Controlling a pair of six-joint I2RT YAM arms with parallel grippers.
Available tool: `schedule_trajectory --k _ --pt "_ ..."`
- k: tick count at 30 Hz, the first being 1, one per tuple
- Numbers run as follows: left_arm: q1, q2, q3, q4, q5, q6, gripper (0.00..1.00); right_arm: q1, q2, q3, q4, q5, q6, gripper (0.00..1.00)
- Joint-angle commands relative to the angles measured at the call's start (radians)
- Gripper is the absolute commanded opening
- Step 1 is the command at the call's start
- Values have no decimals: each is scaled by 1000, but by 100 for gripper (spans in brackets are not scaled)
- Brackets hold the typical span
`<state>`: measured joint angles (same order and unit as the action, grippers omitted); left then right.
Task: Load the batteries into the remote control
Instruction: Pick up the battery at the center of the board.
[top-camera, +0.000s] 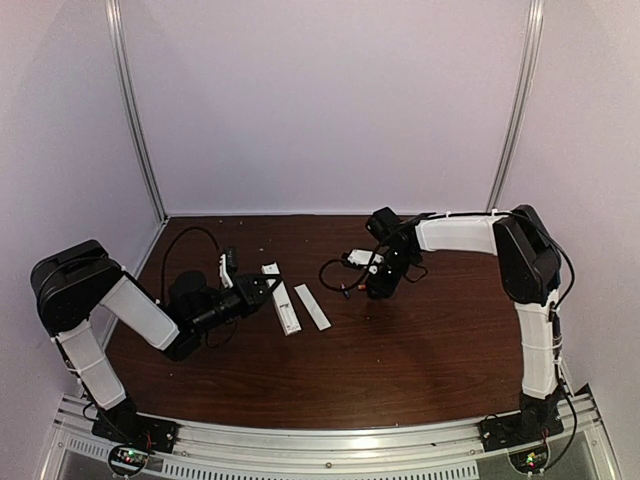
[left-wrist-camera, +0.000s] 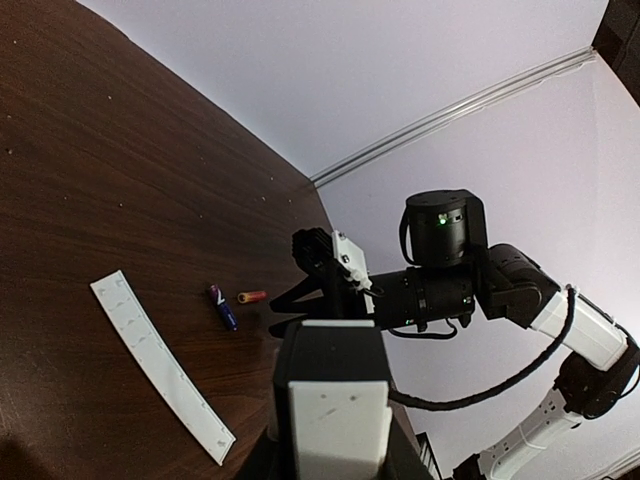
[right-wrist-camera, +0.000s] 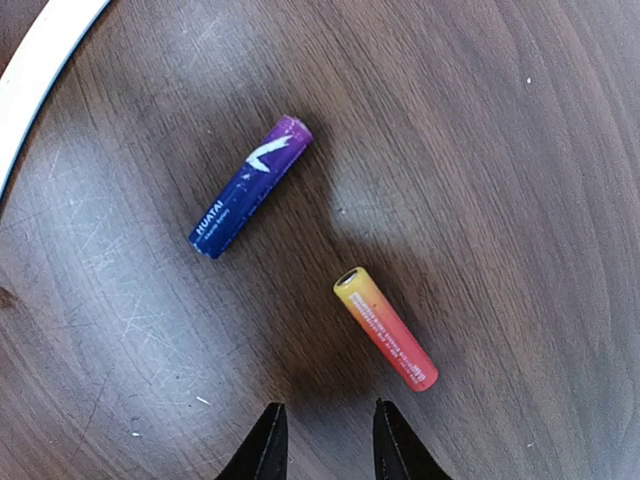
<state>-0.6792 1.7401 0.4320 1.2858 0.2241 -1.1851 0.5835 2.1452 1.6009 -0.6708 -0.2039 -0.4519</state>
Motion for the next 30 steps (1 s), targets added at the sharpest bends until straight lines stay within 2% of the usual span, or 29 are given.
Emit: schedule_trajectory --k 1,5,9,15,21,30 --pt "10 -8 14 199 20 -3 0 -9 -36 26 -28 11 -38 31" --pt "15 -15 15 187 32 -6 0 -13 -44 69 39 -23 -42 38" --pt "30 -31 11 171 49 -11 0 -15 87 244 -52 -63 -43 41" --pt "46 -79 -1 114 66 6 0 -31 176 336 -91 -125 -47 43" --pt "50 -95 7 74 73 24 0 -43 113 285 -133 -170 -78 45" --pt "50 -60 64 57 101 13 0 -71 56 154 -112 -198 -94 47"
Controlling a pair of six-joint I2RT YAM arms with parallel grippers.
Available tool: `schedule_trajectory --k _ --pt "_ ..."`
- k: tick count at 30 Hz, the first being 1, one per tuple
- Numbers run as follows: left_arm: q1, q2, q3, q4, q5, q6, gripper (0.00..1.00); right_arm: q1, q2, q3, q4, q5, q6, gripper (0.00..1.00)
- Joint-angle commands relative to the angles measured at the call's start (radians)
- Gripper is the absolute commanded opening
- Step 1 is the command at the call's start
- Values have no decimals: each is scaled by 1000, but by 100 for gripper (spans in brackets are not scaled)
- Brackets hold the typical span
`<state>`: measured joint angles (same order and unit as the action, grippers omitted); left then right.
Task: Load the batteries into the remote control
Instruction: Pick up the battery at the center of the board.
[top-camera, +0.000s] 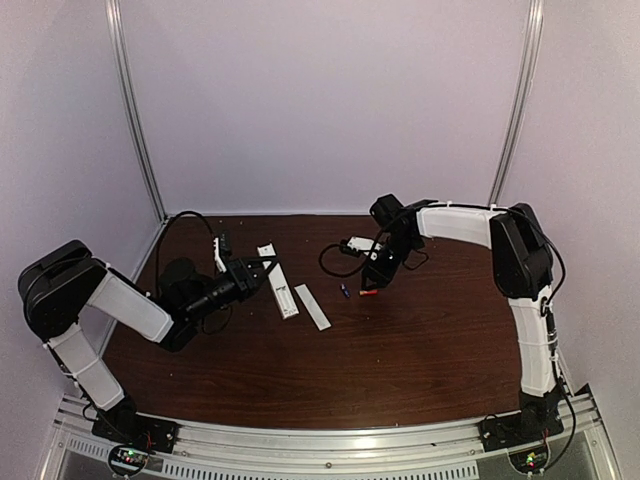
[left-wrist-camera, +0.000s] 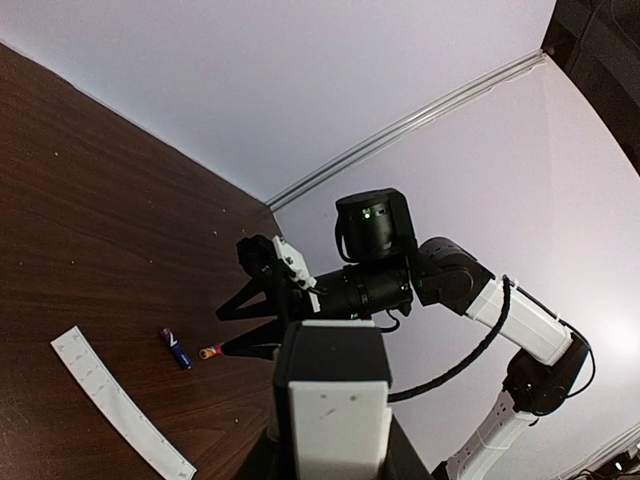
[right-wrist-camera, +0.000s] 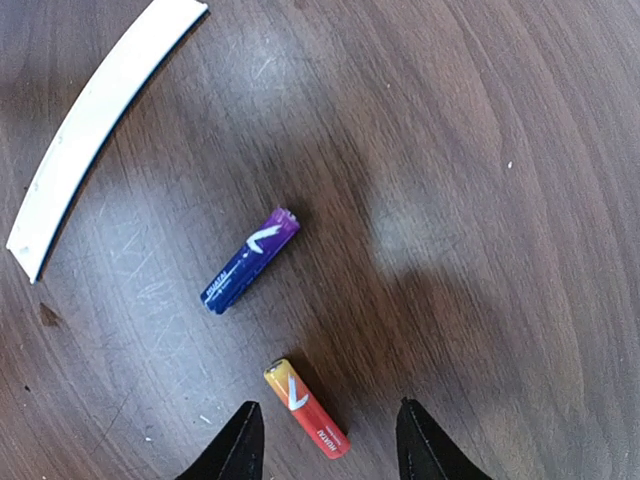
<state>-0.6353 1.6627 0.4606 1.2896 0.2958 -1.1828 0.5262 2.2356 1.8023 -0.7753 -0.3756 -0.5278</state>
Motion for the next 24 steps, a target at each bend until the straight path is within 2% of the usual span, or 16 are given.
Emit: schedule_trajectory --k 1,7,12,17,24 --pt "6 18 37 52 31 8 0 -16 -36 -55 -3 -25 -19 47" --pt "6 14 37 34 51 -5 0 -26 -21 -64 5 -22 -30 47" --pt "6 14 41 24 45 -10 0 -25 -24 -84 9 -9 -39 42" --pt "6 16 41 22 35 -17 0 -13 -58 -143 43 -7 -76 41" --pt "8 14 27 19 45 -21 0 -6 -24 -109 37 -3 -76 39"
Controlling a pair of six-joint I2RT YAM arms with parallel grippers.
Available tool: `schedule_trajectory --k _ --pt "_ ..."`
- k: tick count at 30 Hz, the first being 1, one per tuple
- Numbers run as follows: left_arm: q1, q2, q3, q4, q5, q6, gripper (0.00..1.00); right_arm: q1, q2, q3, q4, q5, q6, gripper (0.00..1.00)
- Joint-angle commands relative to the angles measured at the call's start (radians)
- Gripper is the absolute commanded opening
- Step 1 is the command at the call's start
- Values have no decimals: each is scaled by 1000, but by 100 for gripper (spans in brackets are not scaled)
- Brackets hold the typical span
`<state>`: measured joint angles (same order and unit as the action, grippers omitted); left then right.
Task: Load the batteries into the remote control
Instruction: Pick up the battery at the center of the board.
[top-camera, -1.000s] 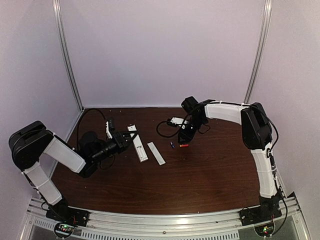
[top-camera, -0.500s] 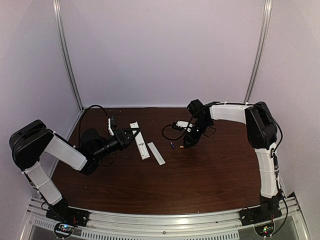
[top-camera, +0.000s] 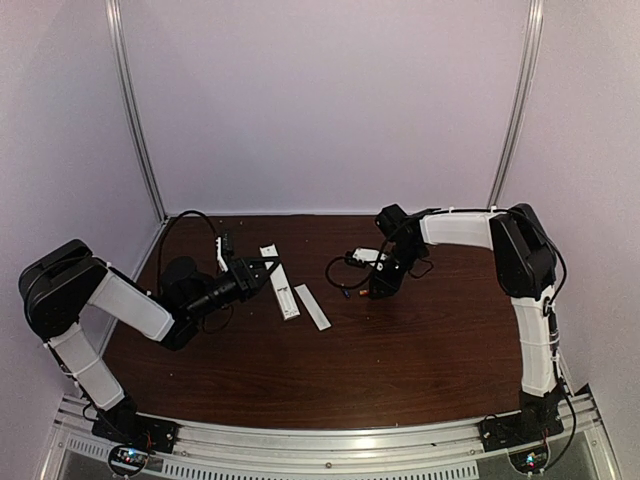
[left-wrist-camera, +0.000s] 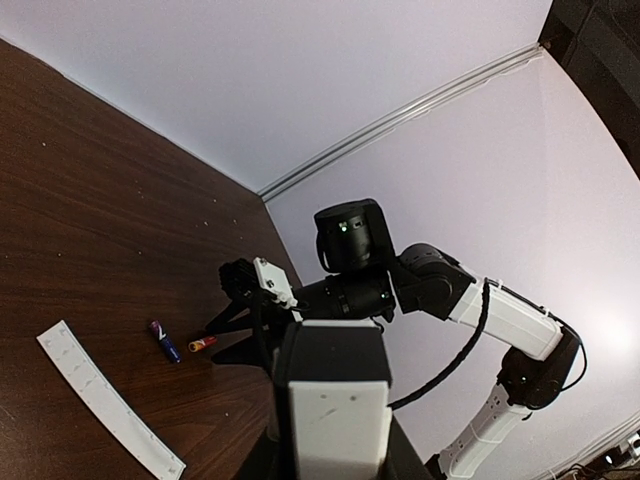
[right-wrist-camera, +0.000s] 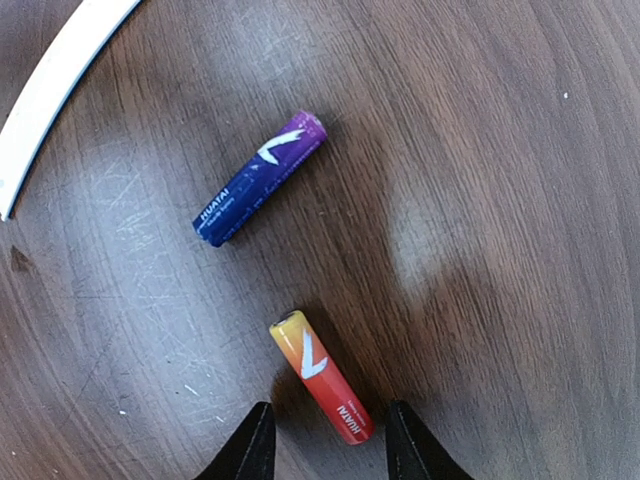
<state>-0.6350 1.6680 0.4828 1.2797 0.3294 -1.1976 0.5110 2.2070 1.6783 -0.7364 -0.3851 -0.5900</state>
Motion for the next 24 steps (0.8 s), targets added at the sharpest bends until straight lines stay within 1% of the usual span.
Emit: schedule_trajectory --k 1,3,4,6,10,14,18,21,24 --pt "8 9 3 29 12 -6 0 12 7 16 -1 6 -15 39" --pt "8 9 -3 32 12 -9 0 14 15 19 -1 1 -17 37" --pt "8 9 -3 33 13 -11 0 16 20 23 -5 -3 -17 35" --pt "8 9 -3 35 14 -11 0 21 26 30 -25 -6 -20 26" --pt "9 9 3 27 3 -11 0 39 6 4 -36 14 -15 16" --pt "9 8 5 20 -8 -7 0 50 -34 -37 -20 21 19 0" --pt "9 -5 -6 6 -55 16 0 49 -82 -73 -6 54 90 0" --pt "9 -37 -8 -17 -91 90 0 49 -137 -94 -1 37 162 0" --pt "9 -71 12 -79 -121 179 0 49 -203 -117 -1 10 237 0"
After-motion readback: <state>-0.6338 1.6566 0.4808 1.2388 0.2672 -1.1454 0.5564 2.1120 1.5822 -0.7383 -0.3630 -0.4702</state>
